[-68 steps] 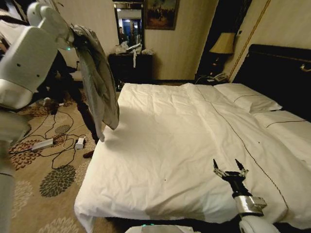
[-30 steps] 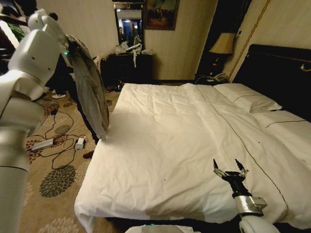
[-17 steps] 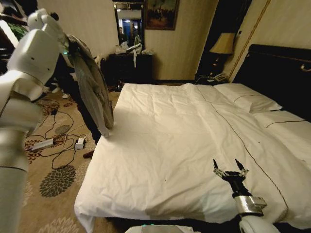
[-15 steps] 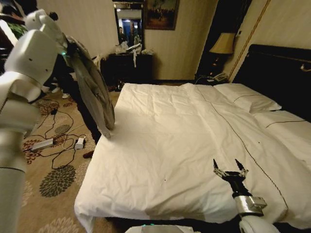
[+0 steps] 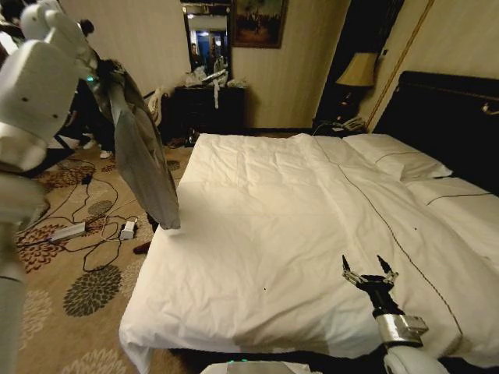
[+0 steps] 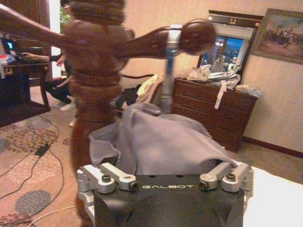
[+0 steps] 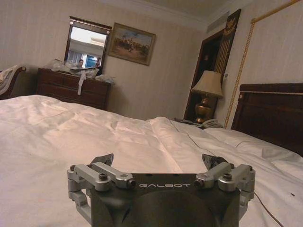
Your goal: Pick up the clothes from the bed and hang them on the clothes hanger.
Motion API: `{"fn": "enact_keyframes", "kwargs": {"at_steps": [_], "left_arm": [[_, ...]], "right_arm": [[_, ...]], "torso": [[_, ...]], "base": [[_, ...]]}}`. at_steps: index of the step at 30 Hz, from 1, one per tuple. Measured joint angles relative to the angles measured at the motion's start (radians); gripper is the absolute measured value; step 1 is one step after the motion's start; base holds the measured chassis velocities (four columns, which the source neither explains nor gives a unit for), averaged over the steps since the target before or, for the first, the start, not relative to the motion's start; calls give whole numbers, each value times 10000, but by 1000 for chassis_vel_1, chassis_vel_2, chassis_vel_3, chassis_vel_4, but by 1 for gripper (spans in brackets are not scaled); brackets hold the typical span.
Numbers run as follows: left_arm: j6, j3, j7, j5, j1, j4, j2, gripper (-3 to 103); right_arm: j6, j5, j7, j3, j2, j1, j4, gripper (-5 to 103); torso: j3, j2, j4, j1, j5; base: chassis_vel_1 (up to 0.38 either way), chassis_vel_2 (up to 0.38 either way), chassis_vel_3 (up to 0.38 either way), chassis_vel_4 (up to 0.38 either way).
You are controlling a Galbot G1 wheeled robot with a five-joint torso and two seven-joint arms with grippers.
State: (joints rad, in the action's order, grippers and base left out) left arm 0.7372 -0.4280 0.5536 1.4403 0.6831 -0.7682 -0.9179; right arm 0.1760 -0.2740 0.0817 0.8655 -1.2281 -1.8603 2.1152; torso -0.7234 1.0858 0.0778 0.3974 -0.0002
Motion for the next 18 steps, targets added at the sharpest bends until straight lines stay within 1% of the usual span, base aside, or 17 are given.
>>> {"fn": "enact_keyframes", "kwargs": {"at_steps": [2, 3, 4, 7, 9, 11, 13, 18], "left_arm": [[0, -41, 342, 328, -140, -532, 375, 98], [0, -41, 342, 328, -140, -532, 375, 98], [0, -60, 505, 429, -235, -858, 640, 100], [0, -70, 582, 509, -342, -1303, 1096, 100], [0, -78, 599, 545, -354, -1398, 1193, 100], [0, -189, 653, 780, -375, -1969, 1629, 100], [-1, -299, 784, 1020, -376, -2302, 1854, 100], [-2, -656, 1045, 1369, -371, -2807, 2161, 100]], "right_arm": [[0, 0, 0, 0, 0, 0, 0, 100], [0, 0, 0, 0, 0, 0, 0, 100], [0, 0, 0, 0, 0, 0, 0, 100], [0, 0, 0, 0, 0, 0, 0, 100], [0, 0, 0, 0, 0, 0, 0, 100], [0, 0, 0, 0, 0, 0, 0, 100], [0, 0, 0, 0, 0, 0, 0, 100], [0, 0, 0, 0, 0, 0, 0, 100]], "torso": [[0, 0, -1, 0, -1], [0, 0, -1, 0, -1], [1, 1, -1, -1, 0], [1, 0, 1, 0, 1], [1, 0, 1, -1, 1], [1, 1, -1, -1, 0], [2, 1, -2, -2, 2], [0, 0, 3, 0, 1]], "base": [[0, 0, 0, 0], [0, 0, 0, 0], [0, 0, 0, 0], [0, 0, 0, 0], [0, 0, 0, 0], [0, 0, 0, 0], [0, 0, 0, 0], [0, 0, 0, 0]]}}
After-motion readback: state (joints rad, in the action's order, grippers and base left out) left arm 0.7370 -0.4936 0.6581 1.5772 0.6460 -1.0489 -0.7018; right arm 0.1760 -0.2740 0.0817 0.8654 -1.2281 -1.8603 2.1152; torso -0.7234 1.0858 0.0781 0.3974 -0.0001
